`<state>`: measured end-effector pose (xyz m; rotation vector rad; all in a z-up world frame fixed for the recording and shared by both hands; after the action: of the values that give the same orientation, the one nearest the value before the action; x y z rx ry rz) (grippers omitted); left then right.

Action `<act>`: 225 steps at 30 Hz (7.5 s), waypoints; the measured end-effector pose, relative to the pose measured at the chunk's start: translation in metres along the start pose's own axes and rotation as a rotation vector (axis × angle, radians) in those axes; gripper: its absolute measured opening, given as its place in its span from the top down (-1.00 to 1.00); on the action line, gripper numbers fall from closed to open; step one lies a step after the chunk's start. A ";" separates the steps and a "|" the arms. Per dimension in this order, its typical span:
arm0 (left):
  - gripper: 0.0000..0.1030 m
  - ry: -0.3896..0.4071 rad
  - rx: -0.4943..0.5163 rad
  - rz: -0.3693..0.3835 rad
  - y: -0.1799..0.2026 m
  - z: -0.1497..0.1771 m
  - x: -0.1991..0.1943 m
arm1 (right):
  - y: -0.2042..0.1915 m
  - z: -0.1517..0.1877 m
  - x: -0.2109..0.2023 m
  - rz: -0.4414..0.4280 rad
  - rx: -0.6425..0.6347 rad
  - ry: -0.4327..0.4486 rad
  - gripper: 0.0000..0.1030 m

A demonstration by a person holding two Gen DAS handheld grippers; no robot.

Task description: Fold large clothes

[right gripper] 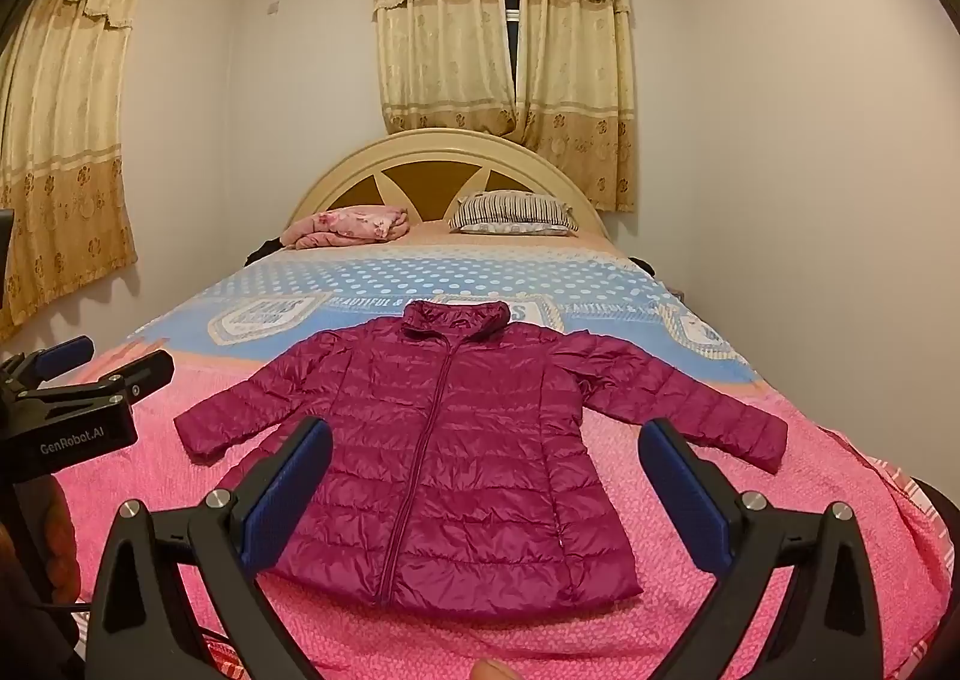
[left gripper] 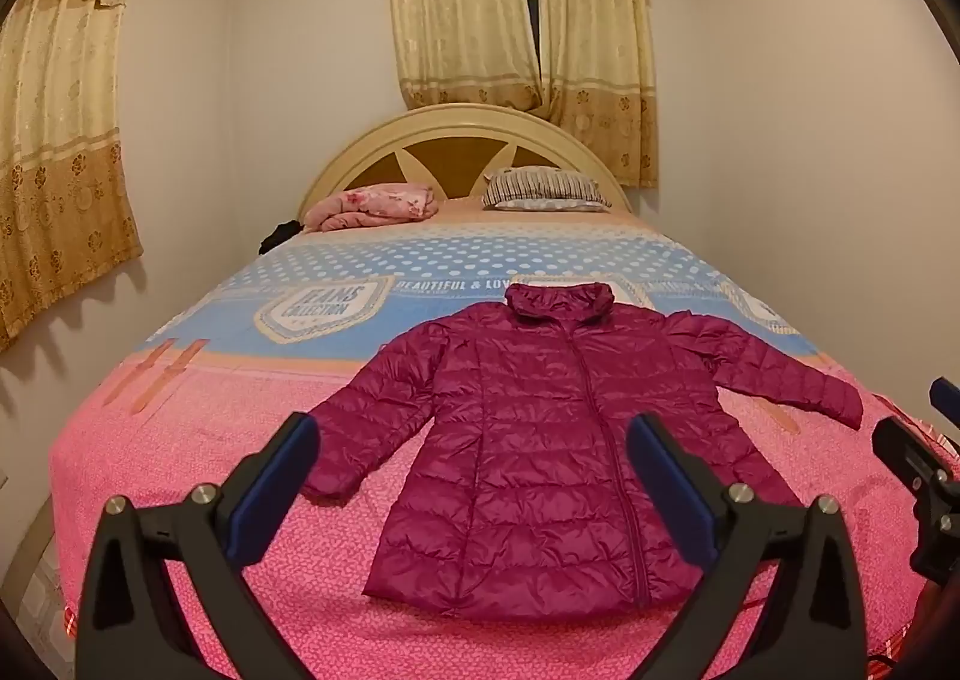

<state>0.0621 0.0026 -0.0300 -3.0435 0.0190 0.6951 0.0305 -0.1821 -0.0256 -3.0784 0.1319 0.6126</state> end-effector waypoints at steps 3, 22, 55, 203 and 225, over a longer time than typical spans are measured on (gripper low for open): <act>-1.00 0.000 0.000 -0.005 0.000 0.000 0.000 | 0.000 0.002 0.002 -0.002 0.003 -0.005 -0.98; -1.00 0.004 -0.005 -0.004 -0.003 -0.003 0.003 | -0.004 0.007 0.005 -0.002 -0.002 -0.013 -0.98; -1.00 0.008 -0.006 -0.005 -0.005 -0.005 0.002 | -0.011 0.006 0.004 -0.018 -0.008 -0.024 -0.98; -1.00 -0.167 0.044 -0.082 -0.027 -0.014 0.246 | -0.068 0.033 0.356 -0.489 -0.139 -0.374 -0.63; -1.00 -0.385 0.222 -0.058 0.085 0.052 0.396 | 0.086 0.047 0.422 -0.144 0.119 -0.473 0.16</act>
<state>0.3946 -0.0846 -0.2500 -2.6437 0.0016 1.1716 0.3933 -0.3022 -0.2289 -2.7066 -0.0525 1.2414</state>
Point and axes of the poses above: each gripper's, at about its wrist camera, not at the fingertips, and x roughly the way its jaws point, y to its right, z to its underside, the point moved 7 cm from there along x, roughly the way its jaws point
